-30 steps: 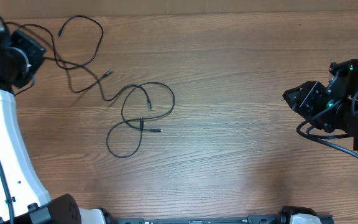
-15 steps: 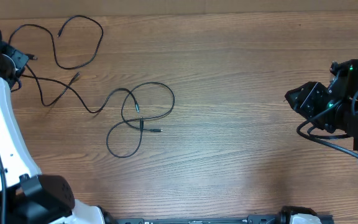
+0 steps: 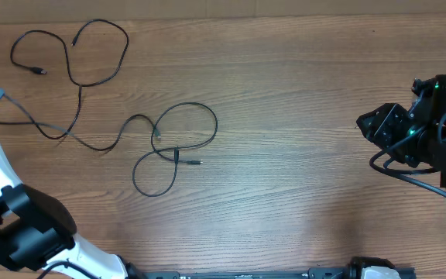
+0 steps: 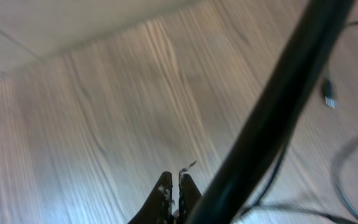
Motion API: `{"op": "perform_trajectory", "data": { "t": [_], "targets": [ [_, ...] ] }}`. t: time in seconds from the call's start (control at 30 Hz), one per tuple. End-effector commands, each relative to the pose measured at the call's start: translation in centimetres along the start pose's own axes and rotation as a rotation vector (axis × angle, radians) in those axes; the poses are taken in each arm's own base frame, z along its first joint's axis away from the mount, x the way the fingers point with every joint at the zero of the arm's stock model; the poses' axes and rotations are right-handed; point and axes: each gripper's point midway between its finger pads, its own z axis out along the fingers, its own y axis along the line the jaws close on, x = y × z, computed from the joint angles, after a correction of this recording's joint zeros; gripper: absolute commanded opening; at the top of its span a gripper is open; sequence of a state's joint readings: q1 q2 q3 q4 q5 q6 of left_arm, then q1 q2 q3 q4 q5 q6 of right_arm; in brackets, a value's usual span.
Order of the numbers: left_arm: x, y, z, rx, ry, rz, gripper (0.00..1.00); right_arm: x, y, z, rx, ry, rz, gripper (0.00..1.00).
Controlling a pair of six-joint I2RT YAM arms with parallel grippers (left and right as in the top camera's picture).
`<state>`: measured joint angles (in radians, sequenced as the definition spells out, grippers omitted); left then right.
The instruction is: Untangle cables
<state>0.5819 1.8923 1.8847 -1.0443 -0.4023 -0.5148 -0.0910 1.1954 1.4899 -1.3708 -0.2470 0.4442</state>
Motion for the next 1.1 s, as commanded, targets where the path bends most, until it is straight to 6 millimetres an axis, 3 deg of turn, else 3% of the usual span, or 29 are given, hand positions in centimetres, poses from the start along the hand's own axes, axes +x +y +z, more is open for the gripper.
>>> {"op": "perform_trajectory", "data": {
  "t": [0.0, 0.2, 0.47, 0.6, 0.73, 0.87, 0.93, 1.0, 1.07],
  "targets": [
    [-0.7, 1.1, 2.1, -0.114, -0.038, 0.131, 0.04, -0.2, -0.2, -0.2, 0.008, -0.013, -0.008, 0.43],
    [-1.6, 2.8, 5.6, -0.243, -0.066, 0.166, 0.04, 0.0, -0.6, -0.2, 0.030, -0.007, -0.003, 0.43],
    [-0.5, 5.5, 11.7, -0.320, 0.011, 0.176, 0.06, 0.2, -0.9, -0.2, 0.043, -0.002, 0.000, 0.43],
    [-2.0, 5.7, 12.8, -0.310, -0.025, 0.238, 0.06, 0.2, -0.9, -0.2, 0.043, -0.003, -0.001, 0.43],
    [-3.7, 4.7, 12.9, -0.270, -0.091, 0.238, 0.10, 0.2, -0.9, -0.2, 0.043, -0.002, 0.000, 0.43],
    [-3.2, 1.5, 13.5, -0.087, -0.071, 0.289, 0.11, 0.2, -0.9, -0.2, 0.044, 0.000, 0.001, 0.43],
    [-2.9, 0.1, 13.6, -0.004, -0.060, 0.287, 0.20, 0.2, -0.9, -0.2, 0.044, 0.000, 0.004, 0.43],
    [-2.6, -0.7, 13.5, 0.041, -0.049, 0.288, 0.38, 0.2, -0.9, -0.2, 0.043, -0.002, 0.004, 0.43],
    [-2.0, -0.8, 13.5, 0.052, -0.026, 0.282, 0.45, 0.1, -0.8, -0.2, 0.043, -0.003, 0.003, 0.43]
  ]
}}
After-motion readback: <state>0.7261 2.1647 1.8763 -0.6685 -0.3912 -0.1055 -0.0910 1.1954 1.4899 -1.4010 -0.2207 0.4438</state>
